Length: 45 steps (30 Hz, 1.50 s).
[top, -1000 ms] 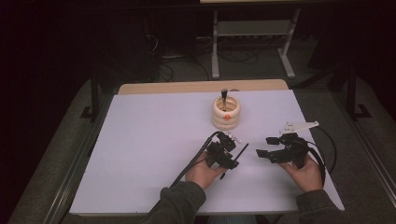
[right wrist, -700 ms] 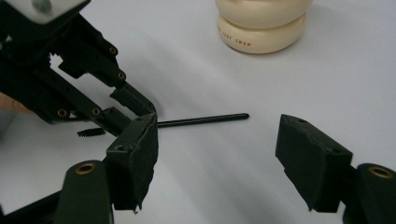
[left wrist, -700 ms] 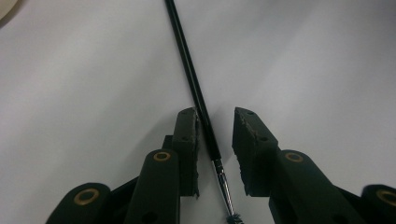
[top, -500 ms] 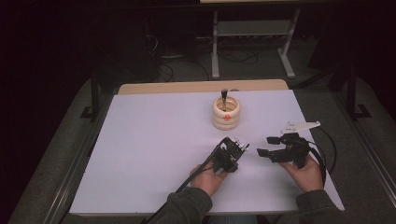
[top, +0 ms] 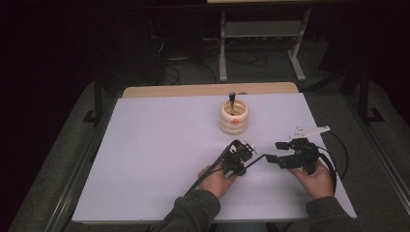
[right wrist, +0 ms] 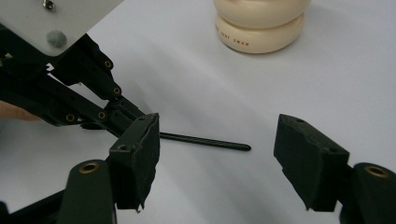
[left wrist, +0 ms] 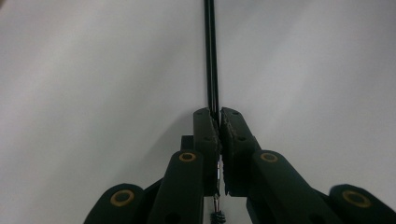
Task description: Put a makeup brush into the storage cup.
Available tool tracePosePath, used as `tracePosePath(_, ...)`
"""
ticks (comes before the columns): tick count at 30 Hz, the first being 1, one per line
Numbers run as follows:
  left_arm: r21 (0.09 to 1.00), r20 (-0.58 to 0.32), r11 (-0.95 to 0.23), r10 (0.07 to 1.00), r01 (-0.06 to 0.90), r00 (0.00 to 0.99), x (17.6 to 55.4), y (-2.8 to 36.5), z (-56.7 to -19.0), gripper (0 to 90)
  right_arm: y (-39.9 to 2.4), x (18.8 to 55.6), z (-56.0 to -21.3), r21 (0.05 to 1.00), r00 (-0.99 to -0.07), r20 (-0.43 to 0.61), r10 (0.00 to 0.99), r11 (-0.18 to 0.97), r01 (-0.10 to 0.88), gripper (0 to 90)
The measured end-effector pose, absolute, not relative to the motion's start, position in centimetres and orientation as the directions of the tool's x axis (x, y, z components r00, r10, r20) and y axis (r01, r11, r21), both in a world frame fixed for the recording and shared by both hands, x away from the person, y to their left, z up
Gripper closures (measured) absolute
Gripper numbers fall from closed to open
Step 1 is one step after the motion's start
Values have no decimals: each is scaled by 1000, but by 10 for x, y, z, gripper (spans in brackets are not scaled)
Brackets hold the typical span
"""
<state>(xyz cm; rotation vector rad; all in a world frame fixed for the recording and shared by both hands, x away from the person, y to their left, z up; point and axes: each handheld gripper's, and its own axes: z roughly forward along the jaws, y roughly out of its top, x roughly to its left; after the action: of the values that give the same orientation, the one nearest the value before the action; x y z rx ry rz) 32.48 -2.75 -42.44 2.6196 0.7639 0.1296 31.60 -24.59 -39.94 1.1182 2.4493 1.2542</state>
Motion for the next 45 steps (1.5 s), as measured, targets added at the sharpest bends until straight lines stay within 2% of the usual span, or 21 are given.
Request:
tracePosePath(4,410,-105,-747,531,523,841,333,-21,-425,862,-247,316,-400,756,-701,180,690,359,547,305)
tracePosePath(9,417,-119,-745,523,521,844,337,-17,-424,863,-248,317,-401,760,-702,185,688,352,546,306)
tracePosePath(28,408,-89,-761,517,505,851,342,5,-415,863,-242,316,-402,748,-716,177,675,381,543,307)
tracePosePath(38,371,-92,-777,513,508,853,343,0,-422,859,-240,315,-402,745,-721,174,671,389,542,306)
tracePosePath(45,371,-54,-788,511,492,858,341,-7,-422,826,-242,315,-400,758,-725,170,668,381,529,311)
